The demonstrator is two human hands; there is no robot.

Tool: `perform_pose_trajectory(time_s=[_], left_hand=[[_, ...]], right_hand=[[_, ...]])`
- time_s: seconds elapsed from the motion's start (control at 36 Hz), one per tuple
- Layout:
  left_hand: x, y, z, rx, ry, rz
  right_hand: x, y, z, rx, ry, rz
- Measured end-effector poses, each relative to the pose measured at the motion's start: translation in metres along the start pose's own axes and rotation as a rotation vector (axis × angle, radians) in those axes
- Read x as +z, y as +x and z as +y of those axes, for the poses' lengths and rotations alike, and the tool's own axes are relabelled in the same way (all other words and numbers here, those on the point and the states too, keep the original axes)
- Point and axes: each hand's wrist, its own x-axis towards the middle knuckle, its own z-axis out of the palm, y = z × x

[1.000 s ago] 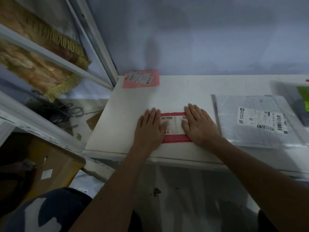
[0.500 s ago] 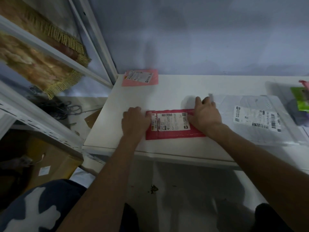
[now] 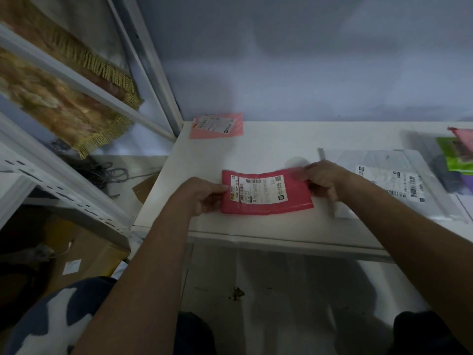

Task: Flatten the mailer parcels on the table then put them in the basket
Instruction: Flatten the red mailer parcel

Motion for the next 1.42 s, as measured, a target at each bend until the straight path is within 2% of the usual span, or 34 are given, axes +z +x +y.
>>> perform_pose_trajectory(time_s=[0.14,0.25,0.53,0.67,0.89,1.06,1.19,1.42], left_hand=[[0.003,0.001,0.001,0.018,0.099,0.075],[0.006,0.000,0.010,0.066,0.080,0.090],[0.044,0.000,0.039,0.123,0.037,-0.010],[0.069,0.006,0.047,0.120,0.007,-0.068],[0.134,0.007,0.061,0.114,-0.003,-0.248],[0.174,0.007,0.062,0.106,0.031,-0.331],[0.203,0.008,0.063,0.119,0.058,-0.332],[0.225,0.015,0.054,0.092,0.148,-0.329]], right_hand=[[0.002,0.002,0.003,-0.032,0.042,0.006],[-0.001,0.004,0.001,-0.088,0.113,0.078],[-0.036,0.005,0.005,-0.212,0.098,0.282],[-0.066,0.005,0.013,-0.204,0.094,0.359],[-0.132,0.002,0.027,-0.200,0.081,0.500],[-0.171,-0.001,0.039,-0.203,0.016,0.589],[-0.194,0.002,0.052,-0.169,-0.045,0.671],[-0.208,-0.005,0.068,-0.148,-0.351,0.759]])
